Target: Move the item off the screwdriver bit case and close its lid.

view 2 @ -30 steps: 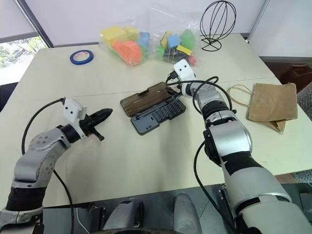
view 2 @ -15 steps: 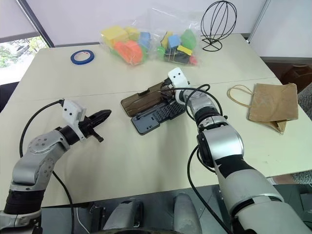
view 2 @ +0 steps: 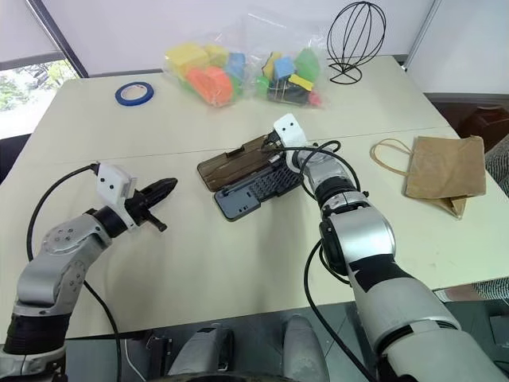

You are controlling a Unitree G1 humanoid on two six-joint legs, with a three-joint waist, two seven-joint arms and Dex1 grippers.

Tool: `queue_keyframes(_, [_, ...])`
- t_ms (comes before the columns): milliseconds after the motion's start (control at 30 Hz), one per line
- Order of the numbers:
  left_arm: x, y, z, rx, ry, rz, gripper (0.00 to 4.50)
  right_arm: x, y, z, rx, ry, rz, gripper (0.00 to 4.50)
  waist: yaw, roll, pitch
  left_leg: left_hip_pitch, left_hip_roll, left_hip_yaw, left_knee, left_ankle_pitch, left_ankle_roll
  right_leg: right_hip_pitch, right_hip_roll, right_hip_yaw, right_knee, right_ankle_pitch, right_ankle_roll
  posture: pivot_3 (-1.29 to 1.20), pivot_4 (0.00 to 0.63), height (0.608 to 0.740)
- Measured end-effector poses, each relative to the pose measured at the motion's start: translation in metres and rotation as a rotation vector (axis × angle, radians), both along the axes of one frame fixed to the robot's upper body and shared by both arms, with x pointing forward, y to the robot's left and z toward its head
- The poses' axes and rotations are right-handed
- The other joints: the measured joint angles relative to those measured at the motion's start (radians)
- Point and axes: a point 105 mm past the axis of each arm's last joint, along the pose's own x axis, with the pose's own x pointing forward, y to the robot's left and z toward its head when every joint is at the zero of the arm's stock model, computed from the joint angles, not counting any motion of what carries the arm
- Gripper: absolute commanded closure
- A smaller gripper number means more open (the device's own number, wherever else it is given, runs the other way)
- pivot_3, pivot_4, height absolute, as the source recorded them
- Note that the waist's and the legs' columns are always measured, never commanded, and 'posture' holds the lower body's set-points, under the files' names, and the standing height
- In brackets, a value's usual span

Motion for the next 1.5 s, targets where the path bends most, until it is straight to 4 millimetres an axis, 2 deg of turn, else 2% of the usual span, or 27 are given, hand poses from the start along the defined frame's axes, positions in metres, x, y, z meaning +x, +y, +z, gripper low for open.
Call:
queue_keyframes(267, [-0.001,0.006,0.001,-0.002,-0.006,0.028,4.50,0.000,-0.002,-0.001,0.013,0.013,-0.014,4.46,0.002,0.000,-0.001,0.000,0.000,0.000,0.000,0.000,0.000,0.000,0.000,0.000,0.000,0.000,0.000,0.00,0.150,0.740])
queue_keyframes(567, [0.003,0.002,0.007,-0.002,-0.028,0.012,4.50,-0.003,-0.019,-0.001,0.275,0.156,-0.171,4.46,0.011,0.000,-0.002,0.000,-0.001,-0.001,0.001,0.000,0.000,0.002,0.000,-0.001,0.001,0.000,0.000,0.00,0.150,0.740])
queue_keyframes(667, [0.006,-0.001,0.003,-0.004,-0.014,-0.001,4.50,-0.015,-0.026,-0.002,0.335,0.205,-0.202,4.46,0.017,0.000,-0.003,0.000,-0.001,-0.002,0.001,0.000,0.000,0.002,0.000,-0.001,0.001,0.000,0.000,0.00,0.150,0.740])
queue_keyframes(767, [0.010,-0.007,0.001,-0.007,-0.005,-0.028,4.50,-0.043,-0.031,-0.001,0.357,0.239,-0.195,4.46,0.025,0.000,-0.004,0.000,-0.001,-0.003,0.000,0.000,0.000,0.001,0.000,-0.001,0.001,0.000,0.000,0.00,0.150,0.740])
queue_keyframes(933, [0.015,-0.011,0.006,-0.006,-0.019,-0.056,4.50,-0.082,-0.021,-0.004,0.329,0.314,-0.111,4.46,0.024,0.000,-0.005,0.001,0.000,-0.001,0.001,0.000,0.000,0.001,0.000,-0.001,0.002,0.000,0.000,0.00,0.150,0.740])
queue_keyframes(1067, [0.016,-0.012,0.002,0.006,-0.011,-0.067,4.50,-0.096,-0.018,-0.003,0.302,0.344,-0.081,4.46,0.024,0.000,-0.005,0.001,0.000,-0.001,0.001,0.000,0.000,0.001,0.001,0.000,0.002,0.000,0.000,0.00,0.150,0.740])
queue_keyframes(1267, [0.016,-0.015,-0.001,0.007,-0.004,-0.081,4.50,-0.099,-0.017,-0.001,0.254,0.329,-0.048,4.46,0.027,0.000,-0.005,0.001,0.000,-0.001,0.000,0.000,0.000,0.001,0.000,0.000,0.002,0.000,0.000,0.00,0.150,0.740])
queue_keyframes(1500, [0.016,-0.015,-0.001,0.006,-0.002,-0.081,4.50,-0.090,-0.026,0.019,0.197,0.179,0.010,4.46,0.029,-0.001,-0.005,0.001,-0.001,-0.001,0.001,0.000,0.000,0.001,0.000,0.000,0.001,0.000,0.000,0.00,0.150,0.740])
